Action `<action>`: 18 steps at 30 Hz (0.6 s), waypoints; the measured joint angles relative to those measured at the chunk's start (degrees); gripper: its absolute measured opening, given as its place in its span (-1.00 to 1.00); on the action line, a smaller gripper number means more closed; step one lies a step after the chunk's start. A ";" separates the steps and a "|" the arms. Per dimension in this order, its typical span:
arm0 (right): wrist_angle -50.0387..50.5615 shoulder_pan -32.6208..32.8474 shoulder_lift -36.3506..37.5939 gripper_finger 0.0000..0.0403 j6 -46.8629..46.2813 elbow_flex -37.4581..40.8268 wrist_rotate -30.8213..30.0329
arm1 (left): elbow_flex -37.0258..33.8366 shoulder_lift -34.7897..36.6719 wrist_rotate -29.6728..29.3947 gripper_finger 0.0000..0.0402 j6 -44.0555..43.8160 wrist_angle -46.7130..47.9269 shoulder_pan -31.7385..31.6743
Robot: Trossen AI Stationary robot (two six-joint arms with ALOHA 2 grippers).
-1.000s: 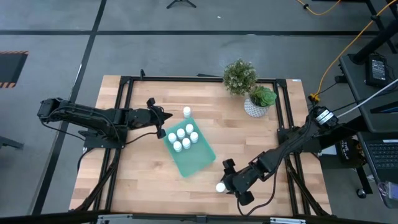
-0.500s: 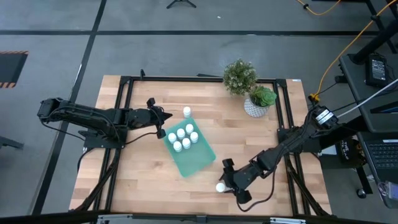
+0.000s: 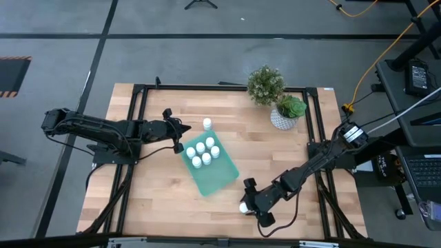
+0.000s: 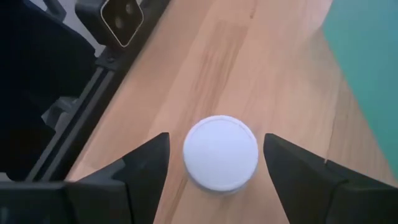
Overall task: Pick and place pill bottles into a basket
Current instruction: Put the white medicine bottle into the green bin
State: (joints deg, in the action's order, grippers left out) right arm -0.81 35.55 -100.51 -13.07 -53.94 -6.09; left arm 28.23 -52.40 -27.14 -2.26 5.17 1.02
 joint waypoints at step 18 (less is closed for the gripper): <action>-0.97 -0.02 -0.98 0.29 -0.08 -0.01 0.00 | 0.00 0.00 -0.01 -0.97 -0.02 1.08 0.00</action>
State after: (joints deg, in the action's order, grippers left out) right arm -1.78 35.53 -101.49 -13.15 -53.95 -6.09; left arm 28.23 -52.40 -27.15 -2.28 6.25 1.02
